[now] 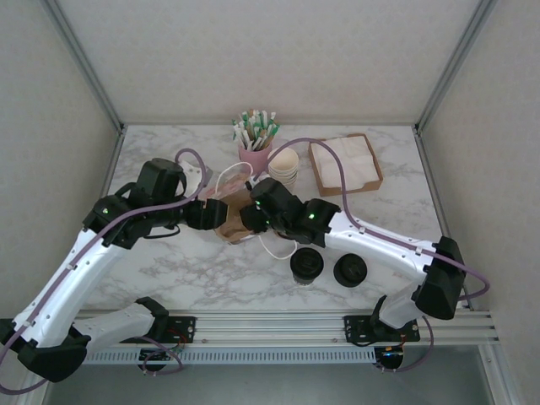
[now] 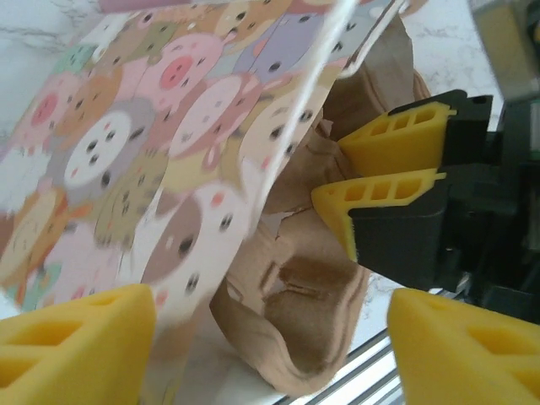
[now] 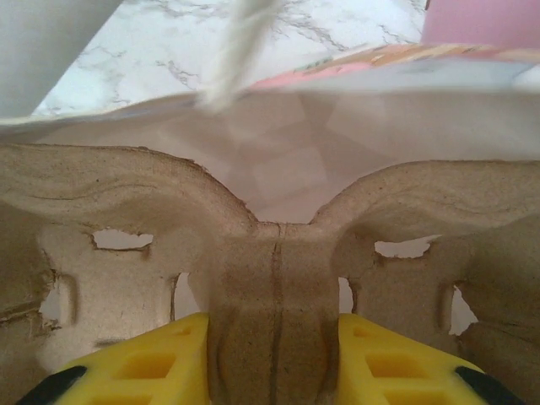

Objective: Pack the takeout coffee

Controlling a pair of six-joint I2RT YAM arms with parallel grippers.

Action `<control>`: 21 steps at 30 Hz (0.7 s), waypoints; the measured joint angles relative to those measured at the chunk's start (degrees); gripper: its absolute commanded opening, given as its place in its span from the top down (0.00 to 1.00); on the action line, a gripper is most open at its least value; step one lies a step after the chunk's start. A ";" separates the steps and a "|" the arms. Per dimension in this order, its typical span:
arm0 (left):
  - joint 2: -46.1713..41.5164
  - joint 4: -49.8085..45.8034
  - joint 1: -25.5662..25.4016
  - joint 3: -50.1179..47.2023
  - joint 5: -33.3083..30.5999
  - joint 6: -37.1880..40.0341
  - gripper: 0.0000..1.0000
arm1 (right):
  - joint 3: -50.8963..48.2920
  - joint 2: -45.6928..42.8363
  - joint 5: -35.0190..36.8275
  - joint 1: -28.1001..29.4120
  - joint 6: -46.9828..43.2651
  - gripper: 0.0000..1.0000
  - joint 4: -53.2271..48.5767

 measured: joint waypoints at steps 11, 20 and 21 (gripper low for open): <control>-12.44 -0.37 0.00 -6.80 -13.81 -11.37 0.26 | 4.28 2.80 7.61 3.26 -1.84 0.66 -2.36; -10.16 -0.09 0.00 -9.40 -19.61 -12.70 0.27 | 4.11 6.23 13.09 3.56 -7.28 0.66 1.95; -9.57 0.09 0.00 -9.40 -19.85 -12.74 0.28 | 4.00 6.25 13.42 3.56 -7.72 0.66 2.62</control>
